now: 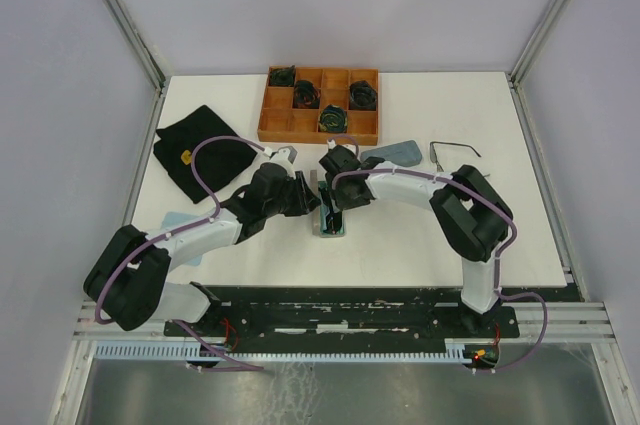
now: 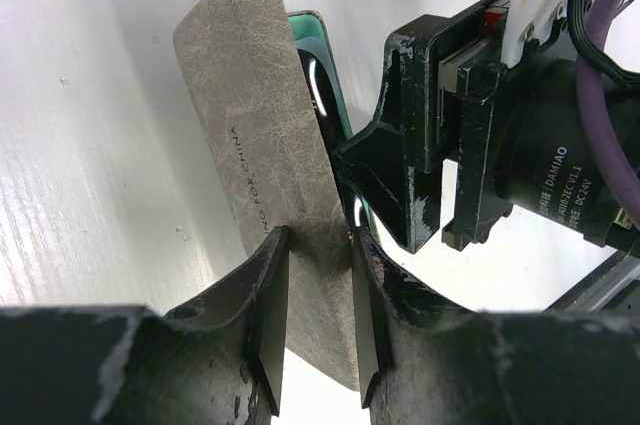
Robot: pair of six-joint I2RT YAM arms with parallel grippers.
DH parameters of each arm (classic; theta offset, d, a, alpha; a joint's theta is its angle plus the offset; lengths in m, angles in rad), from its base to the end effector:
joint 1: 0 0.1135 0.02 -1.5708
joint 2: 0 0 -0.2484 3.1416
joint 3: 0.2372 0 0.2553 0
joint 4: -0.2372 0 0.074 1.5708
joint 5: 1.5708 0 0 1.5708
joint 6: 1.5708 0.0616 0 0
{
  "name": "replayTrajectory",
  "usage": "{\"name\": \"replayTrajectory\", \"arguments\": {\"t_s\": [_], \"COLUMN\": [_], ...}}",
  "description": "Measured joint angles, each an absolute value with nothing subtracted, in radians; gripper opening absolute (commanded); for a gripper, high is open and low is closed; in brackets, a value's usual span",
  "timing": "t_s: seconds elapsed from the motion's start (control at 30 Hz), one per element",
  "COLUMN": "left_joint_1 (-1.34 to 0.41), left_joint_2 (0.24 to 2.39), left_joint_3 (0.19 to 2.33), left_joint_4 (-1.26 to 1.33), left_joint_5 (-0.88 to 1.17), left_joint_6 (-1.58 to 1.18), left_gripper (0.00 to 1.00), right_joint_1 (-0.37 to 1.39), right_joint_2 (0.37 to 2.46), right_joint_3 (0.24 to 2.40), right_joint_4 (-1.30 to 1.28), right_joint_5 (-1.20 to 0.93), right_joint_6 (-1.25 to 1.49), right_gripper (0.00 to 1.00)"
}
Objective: Organize the sunglasses
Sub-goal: Adjust the sunglasses in the sunglasses case.
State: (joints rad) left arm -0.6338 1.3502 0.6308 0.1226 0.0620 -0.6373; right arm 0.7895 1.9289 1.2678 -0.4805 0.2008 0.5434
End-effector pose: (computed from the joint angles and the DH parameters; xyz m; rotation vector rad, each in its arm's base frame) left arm 0.2426 -0.1830 0.1614 0.0334 2.2770 -0.7726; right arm 0.2874 0.2723 0.1190 -0.2704 2.6656 0.1488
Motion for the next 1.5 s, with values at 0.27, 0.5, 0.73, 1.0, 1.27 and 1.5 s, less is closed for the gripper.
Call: {"name": "replayTrajectory", "arguments": {"t_s": [0.27, 0.5, 0.73, 1.0, 1.27, 1.5], "left_joint_1": [-0.634, -0.634, -0.631, -0.630, -0.630, -0.630], "left_joint_2": [1.349, 1.347, 1.347, 1.345, 1.345, 1.345], "left_joint_3": [0.628, 0.627, 0.626, 0.626, 0.626, 0.627], "left_joint_4": [0.127, 0.128, 0.129, 0.127, 0.125, 0.097], "left_joint_5": [0.062, 0.062, 0.062, 0.062, 0.062, 0.062], "left_joint_6": [-0.640, -0.640, -0.640, -0.640, -0.640, -0.640], "left_gripper": [0.34, 0.34, 0.34, 0.34, 0.39, 0.55], "right_joint_1": [0.812, 0.817, 0.821, 0.830, 0.820, 0.741], "right_joint_2": [1.963, 1.958, 1.925, 1.893, 1.799, 1.726], "right_joint_3": [1.329, 1.330, 1.324, 1.316, 1.193, 1.028], "right_joint_4": [-0.551, -0.553, -0.556, -0.553, -0.474, -0.298], "right_joint_5": [0.256, 0.266, 0.249, 0.233, 0.220, 0.131], "right_joint_6": [0.526, 0.509, 0.479, 0.474, 0.499, 0.592], "right_gripper": [0.57, 0.58, 0.58, 0.56, 0.49, 0.37]}}
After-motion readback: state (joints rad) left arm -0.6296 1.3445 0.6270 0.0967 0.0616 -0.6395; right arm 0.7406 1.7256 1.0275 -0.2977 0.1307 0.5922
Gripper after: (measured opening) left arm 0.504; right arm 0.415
